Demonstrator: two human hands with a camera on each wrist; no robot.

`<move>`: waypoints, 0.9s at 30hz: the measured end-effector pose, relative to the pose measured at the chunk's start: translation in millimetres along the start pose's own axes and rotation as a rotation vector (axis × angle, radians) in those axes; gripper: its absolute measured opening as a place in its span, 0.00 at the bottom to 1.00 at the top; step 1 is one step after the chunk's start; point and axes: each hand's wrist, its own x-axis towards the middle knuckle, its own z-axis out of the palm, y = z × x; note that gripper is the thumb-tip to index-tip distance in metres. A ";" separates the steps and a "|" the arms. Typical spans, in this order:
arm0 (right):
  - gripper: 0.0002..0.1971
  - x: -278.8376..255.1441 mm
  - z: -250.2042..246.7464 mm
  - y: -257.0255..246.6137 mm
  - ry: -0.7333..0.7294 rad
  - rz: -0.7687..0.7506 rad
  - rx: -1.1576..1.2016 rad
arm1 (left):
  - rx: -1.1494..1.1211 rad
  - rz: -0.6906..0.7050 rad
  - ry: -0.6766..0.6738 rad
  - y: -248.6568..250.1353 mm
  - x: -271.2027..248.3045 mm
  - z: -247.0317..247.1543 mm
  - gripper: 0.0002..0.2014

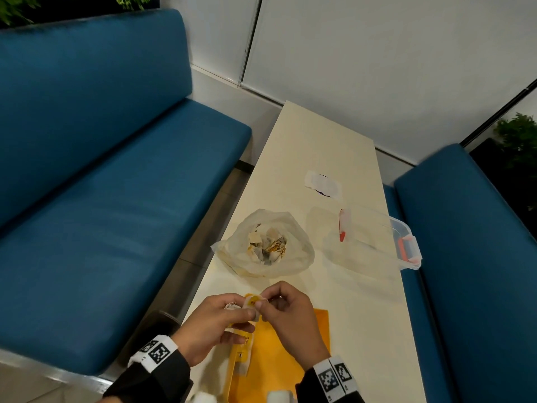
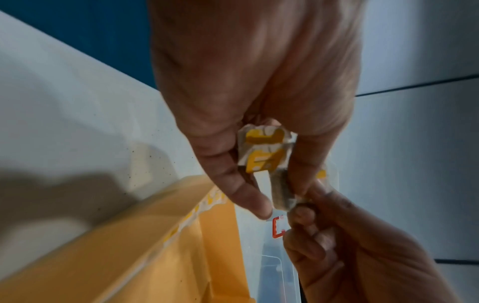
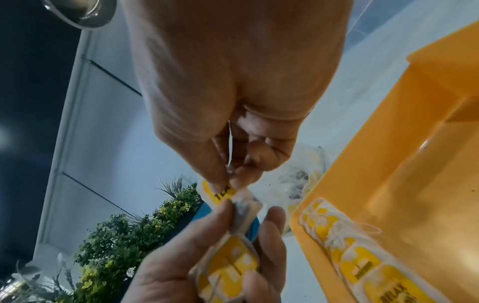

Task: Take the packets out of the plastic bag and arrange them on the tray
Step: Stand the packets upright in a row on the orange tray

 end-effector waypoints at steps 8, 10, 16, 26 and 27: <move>0.03 3.6 -2.2 4.7 -0.011 0.074 0.037 | 0.106 0.064 0.038 -3.2 4.2 -2.1 0.07; 0.03 4.5 -7.1 5.8 0.002 0.090 0.032 | 0.145 0.051 0.093 -6.9 6.8 -5.5 0.07; 0.04 -0.8 -14.2 23.9 -0.147 0.263 -0.072 | 0.456 -0.056 0.173 -26.8 15.5 -20.7 0.16; 0.07 -15.0 -4.7 50.9 -0.255 0.424 -0.048 | 0.457 -0.090 0.120 -42.2 26.2 -13.0 0.12; 0.07 -15.7 -3.4 51.2 -0.268 0.433 -0.052 | 0.455 -0.080 0.121 -41.9 28.5 -12.9 0.12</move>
